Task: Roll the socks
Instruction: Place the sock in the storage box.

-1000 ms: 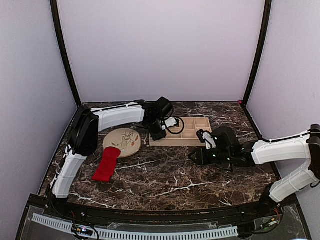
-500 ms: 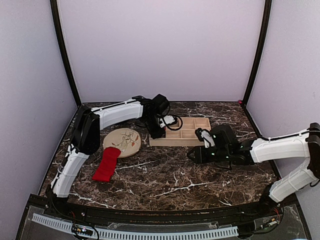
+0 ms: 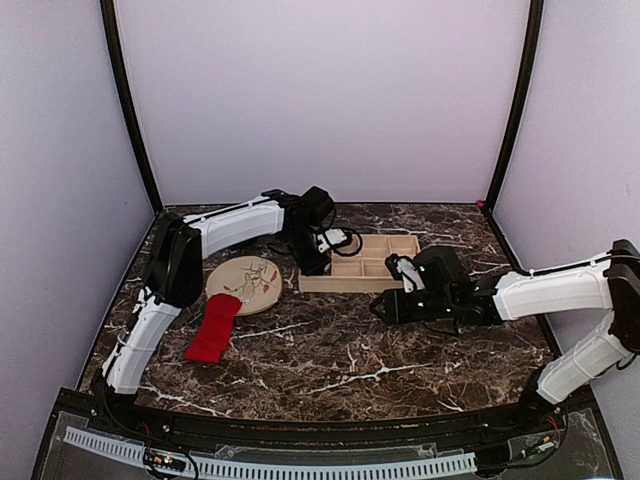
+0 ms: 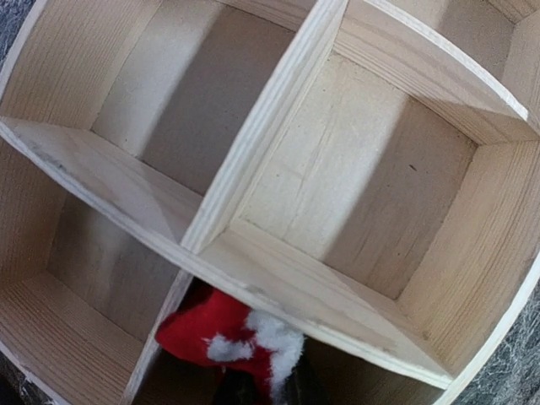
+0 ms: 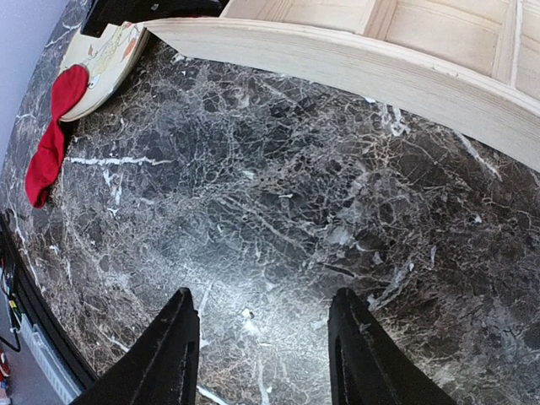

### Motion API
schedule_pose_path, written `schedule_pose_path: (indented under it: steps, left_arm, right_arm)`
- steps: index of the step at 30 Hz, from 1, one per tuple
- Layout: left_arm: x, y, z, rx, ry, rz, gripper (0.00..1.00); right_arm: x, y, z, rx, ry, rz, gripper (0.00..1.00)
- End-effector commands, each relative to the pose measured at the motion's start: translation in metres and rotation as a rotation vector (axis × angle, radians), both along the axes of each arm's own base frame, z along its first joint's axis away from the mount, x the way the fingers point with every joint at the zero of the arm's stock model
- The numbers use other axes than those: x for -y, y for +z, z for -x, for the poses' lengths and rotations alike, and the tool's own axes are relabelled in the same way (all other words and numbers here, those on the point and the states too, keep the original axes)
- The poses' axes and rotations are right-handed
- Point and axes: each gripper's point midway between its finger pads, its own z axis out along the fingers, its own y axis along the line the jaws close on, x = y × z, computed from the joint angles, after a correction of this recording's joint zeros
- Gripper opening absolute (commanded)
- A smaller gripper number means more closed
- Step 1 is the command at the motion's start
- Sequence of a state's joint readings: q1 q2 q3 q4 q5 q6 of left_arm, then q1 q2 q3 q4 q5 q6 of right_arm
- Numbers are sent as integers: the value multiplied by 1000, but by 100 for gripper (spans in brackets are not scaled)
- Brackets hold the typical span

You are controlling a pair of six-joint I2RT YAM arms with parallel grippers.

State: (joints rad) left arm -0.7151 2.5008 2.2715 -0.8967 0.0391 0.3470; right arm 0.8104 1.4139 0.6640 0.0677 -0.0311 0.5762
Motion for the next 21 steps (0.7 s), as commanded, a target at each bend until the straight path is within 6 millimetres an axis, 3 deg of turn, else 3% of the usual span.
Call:
schedule_pose_path:
  steps: [1, 8, 21]
  left_arm:
    - [-17, -31, 21, -169, 56, -35, 14]
    - [-16, -19, 16, -235, 146, 66, 28]
    - [-19, 16, 6, -154, 198, 90, 38]
  right_arm:
    - [-8, 9, -9, 19, 11, -18, 49]
    - [-12, 8, -11, 18, 17, -14, 49]
    - [-13, 14, -9, 17, 20, -36, 53]
